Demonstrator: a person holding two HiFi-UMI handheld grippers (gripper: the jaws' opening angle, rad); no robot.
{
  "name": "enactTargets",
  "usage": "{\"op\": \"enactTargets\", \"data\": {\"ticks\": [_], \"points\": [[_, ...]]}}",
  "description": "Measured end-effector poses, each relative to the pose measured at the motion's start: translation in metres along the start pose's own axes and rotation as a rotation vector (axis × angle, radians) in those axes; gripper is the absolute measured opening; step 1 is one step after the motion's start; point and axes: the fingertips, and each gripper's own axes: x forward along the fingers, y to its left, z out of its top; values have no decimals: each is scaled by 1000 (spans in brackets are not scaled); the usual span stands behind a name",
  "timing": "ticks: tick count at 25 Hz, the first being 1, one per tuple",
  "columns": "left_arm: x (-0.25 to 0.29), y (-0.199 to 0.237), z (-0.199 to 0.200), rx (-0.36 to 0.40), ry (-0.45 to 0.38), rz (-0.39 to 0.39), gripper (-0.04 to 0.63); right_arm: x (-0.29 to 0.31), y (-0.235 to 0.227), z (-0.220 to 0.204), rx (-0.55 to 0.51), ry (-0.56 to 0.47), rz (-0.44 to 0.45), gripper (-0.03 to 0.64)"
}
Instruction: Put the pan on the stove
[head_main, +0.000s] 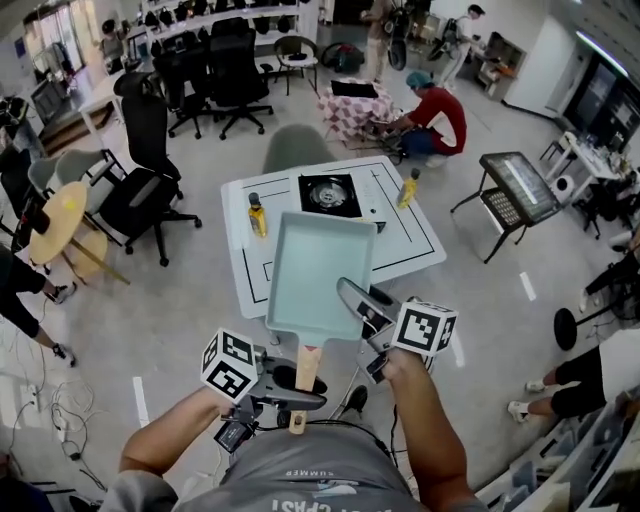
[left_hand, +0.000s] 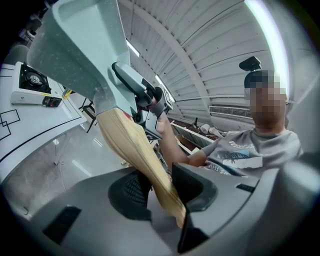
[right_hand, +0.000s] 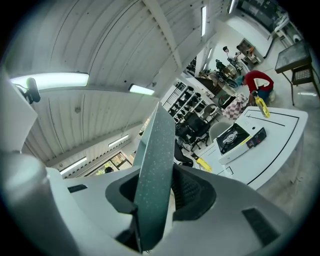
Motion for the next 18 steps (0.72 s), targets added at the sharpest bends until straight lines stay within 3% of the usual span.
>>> {"op": "enactTargets", "data": {"ticks": [18], "points": [[65, 70, 82, -13, -127, 139, 118, 3, -68, 76, -6, 126, 135, 126]]}}
